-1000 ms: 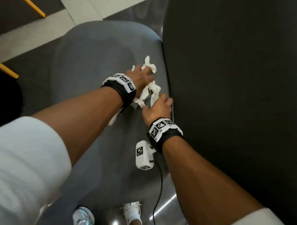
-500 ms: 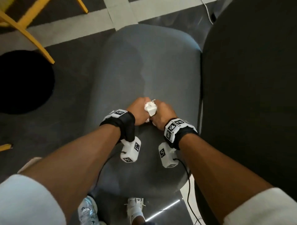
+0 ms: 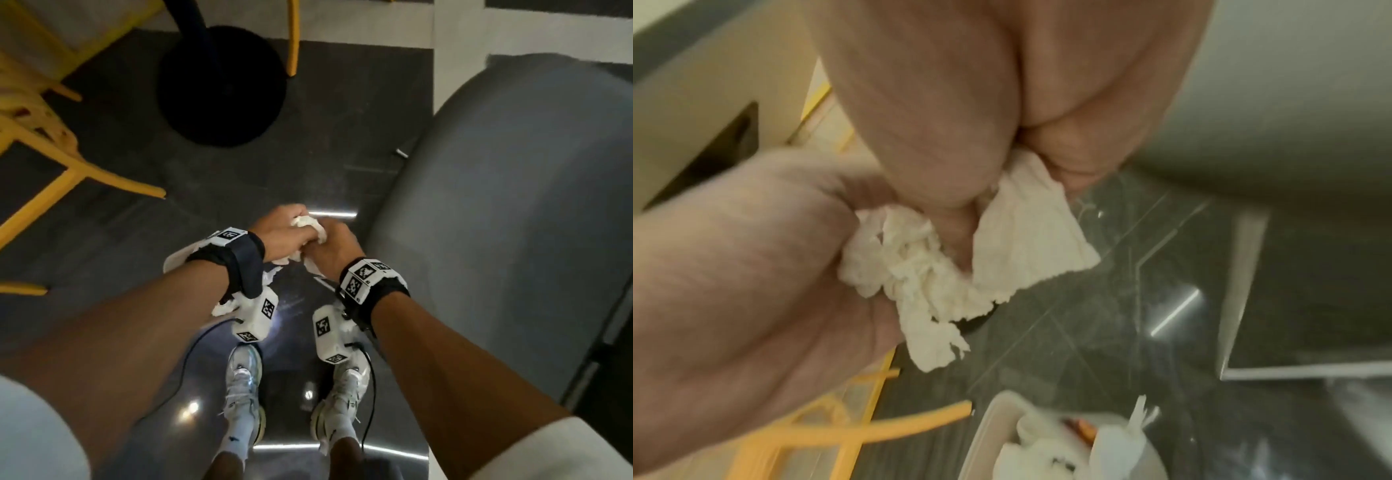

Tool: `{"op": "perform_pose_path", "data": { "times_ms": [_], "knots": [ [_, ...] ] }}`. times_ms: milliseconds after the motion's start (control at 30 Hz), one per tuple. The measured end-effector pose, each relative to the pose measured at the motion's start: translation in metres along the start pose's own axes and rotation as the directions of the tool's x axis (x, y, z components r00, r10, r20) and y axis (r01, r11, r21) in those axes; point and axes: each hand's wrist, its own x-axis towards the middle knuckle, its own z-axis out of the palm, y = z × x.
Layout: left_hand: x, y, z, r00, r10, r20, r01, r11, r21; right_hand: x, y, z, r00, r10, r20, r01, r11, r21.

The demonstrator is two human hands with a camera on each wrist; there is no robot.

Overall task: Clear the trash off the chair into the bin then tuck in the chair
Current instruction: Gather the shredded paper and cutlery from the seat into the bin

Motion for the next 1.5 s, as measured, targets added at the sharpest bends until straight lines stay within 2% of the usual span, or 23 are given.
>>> {"op": "perform_pose_path", "data": {
  "times_ms": [167,267,367,433,500,567,633,733,833,933,1000,1067,1133,1200,1233,1300,1433,1500],
  "knots": [
    [-0.010,-0.131,-0.048,0.969,-0.157,-0.188,0.147,0.987,-0.068,0.028,-0.017,0.113,0.975,-0.085,0.207,0.070,0.994,0.079],
    [-0.007,-0.197,-0.055,0.932,-0.233,-0.278,0.221,0.972,-0.076,0.053,-0.009,0.161,0.963,-0.005,0.270,-0.001,1.000,0.021],
    [0.009,-0.259,-0.049,0.919,-0.264,-0.292,0.262,0.964,-0.045,0.085,0.016,0.193,0.975,0.111,0.194,-0.071,0.977,-0.202],
    [0.020,-0.292,-0.040,0.933,-0.252,-0.256,0.249,0.967,-0.044,0.101,0.032,0.207,0.978,0.173,0.116,-0.125,0.932,-0.340],
    [0.027,-0.314,-0.029,0.943,-0.251,-0.216,0.247,0.968,-0.046,0.113,0.045,0.216,0.963,0.252,0.100,-0.192,0.893,-0.406],
    [0.032,-0.325,-0.020,0.945,-0.273,-0.179,0.281,0.960,0.020,0.128,0.068,0.226,0.923,0.351,0.158,-0.276,0.890,-0.364],
    [0.036,-0.331,-0.013,0.953,-0.259,-0.155,0.277,0.955,0.107,0.137,0.089,0.231,0.893,0.373,0.252,-0.309,0.914,-0.262],
    [0.038,-0.330,-0.010,0.970,-0.216,-0.115,0.234,0.956,0.179,0.121,0.063,0.224,0.911,0.330,0.247,-0.288,0.938,-0.191],
    [0.039,-0.330,-0.013,0.968,-0.226,-0.109,0.242,0.956,0.169,0.115,0.056,0.209,0.936,0.272,0.223,-0.189,0.924,-0.333],
    [0.038,-0.324,-0.018,0.972,-0.223,-0.077,0.234,0.950,0.205,0.106,0.048,0.199,0.951,0.286,0.122,-0.235,0.919,-0.317],
    [0.038,-0.322,-0.018,0.976,-0.218,-0.007,0.208,0.922,0.328,0.097,0.035,0.196,0.970,0.245,0.005,-0.236,0.938,-0.254],
    [0.038,-0.325,-0.016,0.979,-0.196,0.056,0.142,0.854,0.500,0.090,0.021,0.204,0.981,0.180,-0.078,-0.190,0.969,-0.160],
    [0.037,-0.327,-0.016,0.981,-0.178,0.077,0.097,0.794,0.600,0.085,0.008,0.222,0.993,0.094,-0.069,-0.100,0.991,-0.085],
    [0.037,-0.322,-0.019,0.982,-0.170,0.080,0.077,0.754,0.653,0.085,-0.002,0.246,1.000,-0.017,0.022,0.018,0.998,-0.062],
    [0.036,-0.320,-0.022,0.985,-0.158,0.067,0.074,0.743,0.665,0.086,-0.005,0.257,0.996,-0.052,0.074,0.058,0.995,-0.081],
    [0.034,-0.321,-0.028,0.991,-0.128,0.041,0.073,0.768,0.636,0.098,0.000,0.276,0.990,-0.031,0.136,0.043,0.995,-0.086],
    [0.025,-0.335,-0.040,0.996,-0.085,0.029,0.062,0.886,0.460,0.117,0.029,0.292,0.967,0.175,0.184,-0.157,0.982,-0.107],
    [0.019,-0.337,-0.044,1.000,-0.019,-0.012,0.022,0.928,0.371,0.114,0.038,0.295,0.940,0.194,0.280,-0.123,0.959,-0.254]
  ]
}}
